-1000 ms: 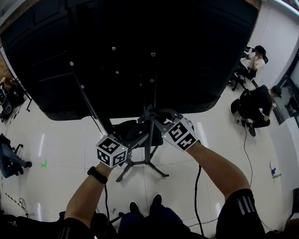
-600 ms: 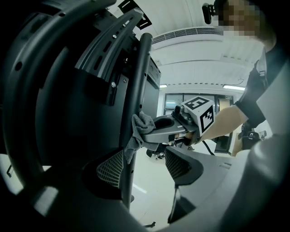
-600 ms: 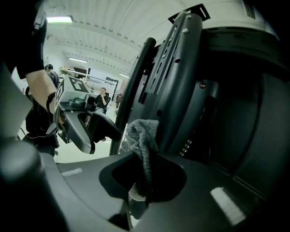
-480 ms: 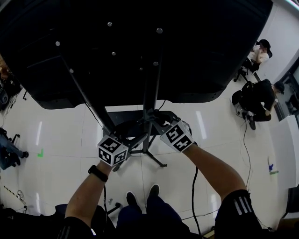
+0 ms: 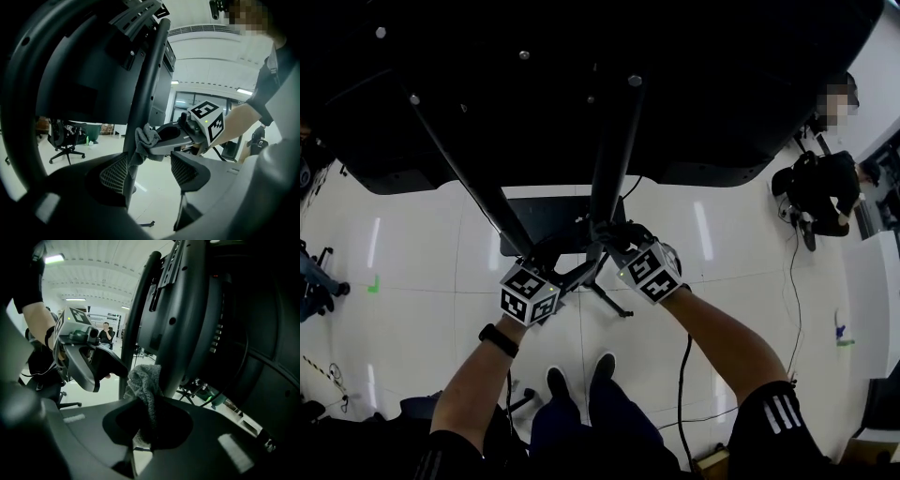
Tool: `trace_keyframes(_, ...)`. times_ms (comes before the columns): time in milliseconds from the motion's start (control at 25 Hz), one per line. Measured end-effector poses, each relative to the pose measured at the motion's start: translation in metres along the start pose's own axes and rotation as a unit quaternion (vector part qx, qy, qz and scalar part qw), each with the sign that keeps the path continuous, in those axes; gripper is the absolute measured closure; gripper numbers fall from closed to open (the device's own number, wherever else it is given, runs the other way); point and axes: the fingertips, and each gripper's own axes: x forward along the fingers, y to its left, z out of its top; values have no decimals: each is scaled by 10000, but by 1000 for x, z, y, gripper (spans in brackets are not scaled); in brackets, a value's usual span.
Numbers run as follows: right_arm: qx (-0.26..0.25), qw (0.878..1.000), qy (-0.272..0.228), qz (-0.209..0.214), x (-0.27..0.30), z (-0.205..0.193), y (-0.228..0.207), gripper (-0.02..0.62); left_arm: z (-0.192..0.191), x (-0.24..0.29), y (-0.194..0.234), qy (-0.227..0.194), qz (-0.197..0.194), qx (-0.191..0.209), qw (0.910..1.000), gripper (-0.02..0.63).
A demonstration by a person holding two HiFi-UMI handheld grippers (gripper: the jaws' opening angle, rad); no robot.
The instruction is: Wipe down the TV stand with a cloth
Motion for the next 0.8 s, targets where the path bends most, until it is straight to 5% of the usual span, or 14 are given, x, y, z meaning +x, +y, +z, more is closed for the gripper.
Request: trace_keyframes(800, 615, 9946, 808, 201, 107, -156, 51, 562, -170, 48, 59, 766, 159, -664, 9947, 293)
